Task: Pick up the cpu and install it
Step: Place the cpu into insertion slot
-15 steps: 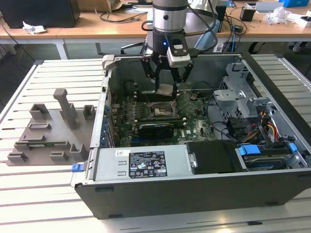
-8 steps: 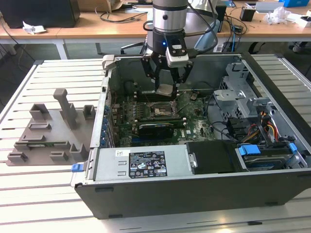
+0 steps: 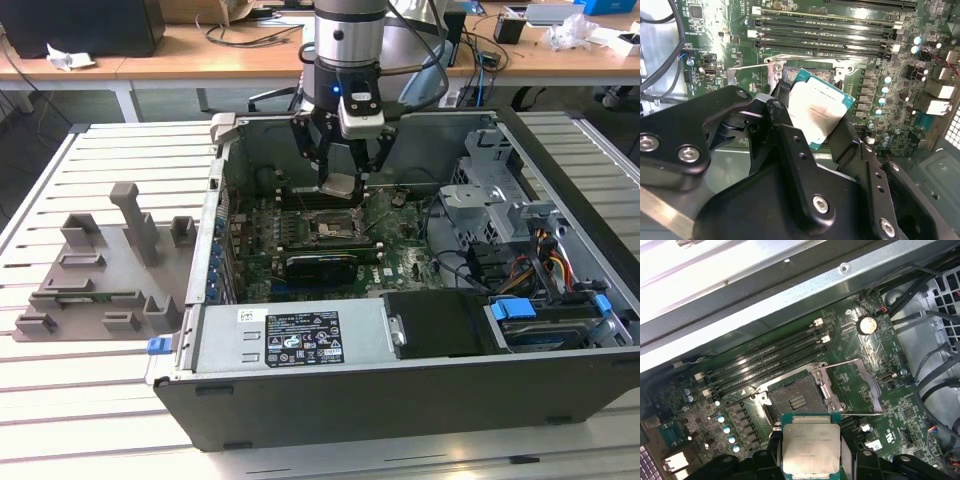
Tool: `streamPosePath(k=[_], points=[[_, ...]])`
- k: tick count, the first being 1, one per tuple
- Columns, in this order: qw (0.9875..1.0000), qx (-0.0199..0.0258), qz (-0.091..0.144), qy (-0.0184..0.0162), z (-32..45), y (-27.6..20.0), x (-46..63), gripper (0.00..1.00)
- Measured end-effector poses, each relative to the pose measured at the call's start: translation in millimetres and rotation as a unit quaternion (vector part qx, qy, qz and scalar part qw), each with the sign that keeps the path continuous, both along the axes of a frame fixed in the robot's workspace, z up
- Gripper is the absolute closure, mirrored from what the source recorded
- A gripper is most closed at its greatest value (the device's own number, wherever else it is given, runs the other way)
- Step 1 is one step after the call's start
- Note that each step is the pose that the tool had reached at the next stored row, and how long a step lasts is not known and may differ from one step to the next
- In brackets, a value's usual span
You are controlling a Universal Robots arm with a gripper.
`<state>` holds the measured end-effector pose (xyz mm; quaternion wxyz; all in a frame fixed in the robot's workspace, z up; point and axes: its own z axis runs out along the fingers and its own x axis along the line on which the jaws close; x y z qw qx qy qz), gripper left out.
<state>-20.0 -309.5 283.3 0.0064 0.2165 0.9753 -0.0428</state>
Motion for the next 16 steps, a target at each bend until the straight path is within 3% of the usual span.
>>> streamPosePath(k=[16], points=[[0.9993,-0.0032,-0.039,0.0,-0.1,0.0,0.0,0.45]])
